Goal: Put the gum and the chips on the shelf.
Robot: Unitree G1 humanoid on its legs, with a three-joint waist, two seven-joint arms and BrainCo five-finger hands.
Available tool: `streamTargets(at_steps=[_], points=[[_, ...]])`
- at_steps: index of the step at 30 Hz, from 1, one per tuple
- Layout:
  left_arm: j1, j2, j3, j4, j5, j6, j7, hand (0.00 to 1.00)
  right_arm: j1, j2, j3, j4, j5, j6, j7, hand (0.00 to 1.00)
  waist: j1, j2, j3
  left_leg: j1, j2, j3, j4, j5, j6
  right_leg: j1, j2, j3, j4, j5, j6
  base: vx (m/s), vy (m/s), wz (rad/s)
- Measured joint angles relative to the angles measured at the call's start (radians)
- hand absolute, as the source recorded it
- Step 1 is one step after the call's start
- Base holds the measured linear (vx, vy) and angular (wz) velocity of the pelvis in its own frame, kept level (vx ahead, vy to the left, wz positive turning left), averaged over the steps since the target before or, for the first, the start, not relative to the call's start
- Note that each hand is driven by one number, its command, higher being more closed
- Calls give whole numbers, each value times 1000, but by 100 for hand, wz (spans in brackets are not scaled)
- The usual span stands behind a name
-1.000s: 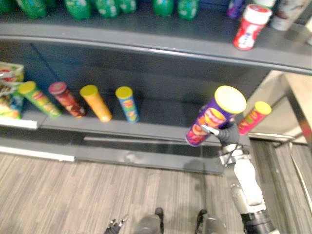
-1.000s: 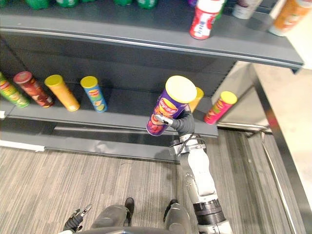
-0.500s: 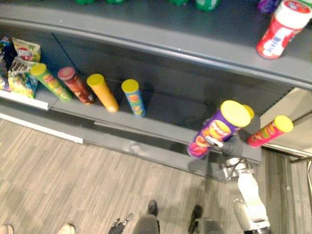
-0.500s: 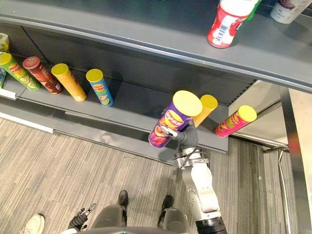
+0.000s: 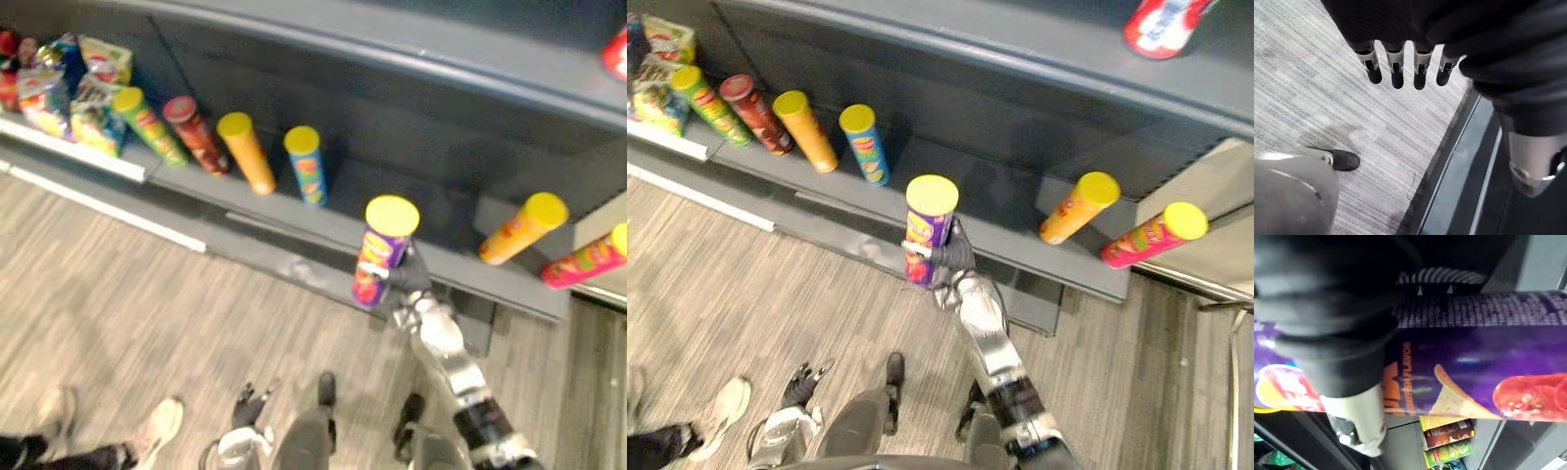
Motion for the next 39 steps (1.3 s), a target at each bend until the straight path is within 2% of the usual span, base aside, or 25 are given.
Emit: streamTargets(at_steps=[2,5,7,12,16,18,20,26,28,39], points=[[-18,3,-15,-18,-3,-1,12,0,-100,15,-61,58,-41,1,-56,100,4,13,36,-15,-3,8,1,5,2,-27,-28,-22,59,-22,-1,-147,27,53],[-28,5,-20,-46,-32,-6,31,0,-247,15,-190,156,-69,4,-140,100,47,25,81,-52,-8,7,1,42,5,-77,-51,-34,121,-39,-5,-119,4,27],[-28,9,-21,-49,-36,-5,36,0,-352,-10,-281,220,-81,13,-199,100,58,38,107,-80,-15,-2,0,67,7,-108,-66,-50,153,-49,-9,-58,-14,27],[-32,13,-33,-33,-35,-8,38,0,-517,-78,-417,311,-105,28,-283,100,85,61,129,-128,-18,-5,0,93,18,-173,-79,-49,198,-57,-20,-21,-47,5],[-39,12,-35,-15,-35,-11,48,0,-557,-126,-474,315,-105,30,-335,100,99,76,146,-150,-16,-19,-2,103,14,-202,-80,-51,220,-66,-29,-9,-75,3],[-49,14,-35,3,-35,-13,61,0,-569,-131,-491,316,-105,30,-345,100,99,79,147,-164,-14,-22,-4,108,12,-220,-80,-52,231,-70,-32,-11,-72,5],[-64,13,-54,19,-36,-12,69,0,-590,-142,-516,327,-105,30,-367,100,100,96,156,-175,-13,-27,-3,114,10,-228,-81,-60,238,-73,-35,-9,-72,8],[-76,12,-86,18,-36,-15,71,0,-632,-161,-559,354,-105,31,-396,100,109,110,162,-223,-10,-28,-2,127,7,-291,-85,-55,271,-82,-47,-8,-75,1],[-95,1,-108,22,-37,-19,70,0,-641,-169,-586,354,-104,31,-407,100,112,130,172,-229,-9,-30,-1,130,6,-297,-86,-58,278,-84,-49,-4,-67,2],[-132,0,-141,5,-101,-36,64,0,-713,-222,-595,353,-104,28,-424,100,127,160,185,-290,-15,-50,-18,152,-2,-377,-109,-76,343,-117,-61,-2,-66,7]])
